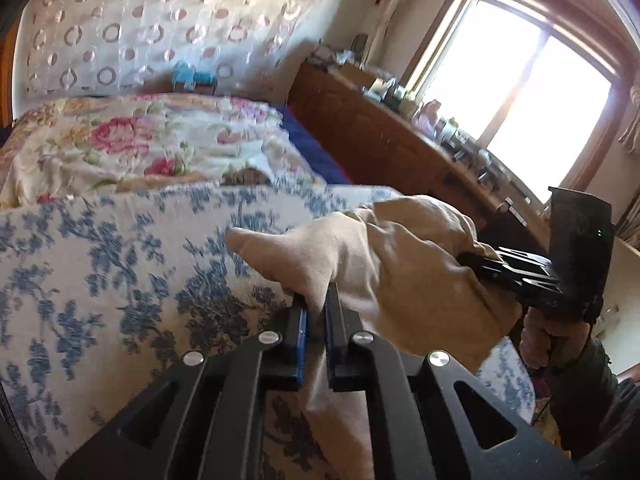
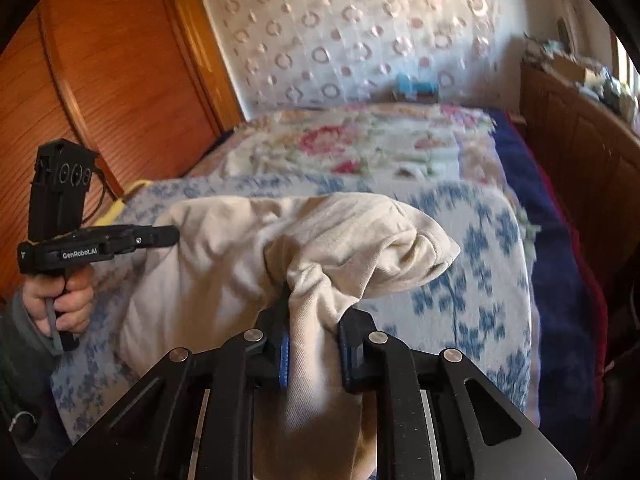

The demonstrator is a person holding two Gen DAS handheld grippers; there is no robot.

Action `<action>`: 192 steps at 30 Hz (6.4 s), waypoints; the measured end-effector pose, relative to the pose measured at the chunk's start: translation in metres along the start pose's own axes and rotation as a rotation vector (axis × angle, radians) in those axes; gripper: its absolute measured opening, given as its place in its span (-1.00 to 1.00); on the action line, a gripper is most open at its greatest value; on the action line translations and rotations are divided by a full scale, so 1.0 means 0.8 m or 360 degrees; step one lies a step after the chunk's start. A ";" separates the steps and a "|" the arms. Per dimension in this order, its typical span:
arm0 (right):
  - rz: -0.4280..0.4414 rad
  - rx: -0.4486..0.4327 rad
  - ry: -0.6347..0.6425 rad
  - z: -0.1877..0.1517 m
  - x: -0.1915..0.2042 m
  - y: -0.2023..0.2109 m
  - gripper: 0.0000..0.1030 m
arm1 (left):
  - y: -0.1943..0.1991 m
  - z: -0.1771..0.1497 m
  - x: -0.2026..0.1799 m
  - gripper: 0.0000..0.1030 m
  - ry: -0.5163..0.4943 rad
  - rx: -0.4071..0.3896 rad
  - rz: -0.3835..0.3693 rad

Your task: Fold small clothes

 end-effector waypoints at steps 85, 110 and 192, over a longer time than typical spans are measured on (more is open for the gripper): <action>0.0342 0.0027 0.0551 0.264 0.316 -0.345 0.33 | 0.273 -0.076 0.345 -0.79 0.0444 -0.0494 0.1073; 0.0197 -0.0178 0.0406 0.136 0.299 -0.101 0.68 | 0.279 -0.063 0.155 -0.15 -0.0031 -0.0612 0.0936; -0.0494 -0.0545 0.0067 0.052 0.196 0.186 0.77 | 0.293 -0.059 -0.032 -0.11 -0.0195 -0.0724 0.0806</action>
Point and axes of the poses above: each gripper's, at about its wrist camera, not at the fingertips, and y roughly against the way its jaws point, x to its left, z to its top, the point moved 10 cm from there along -y, roughly the way its jaws point, and after that the axes turned 10 degrees about y, right-handed, at the moved point
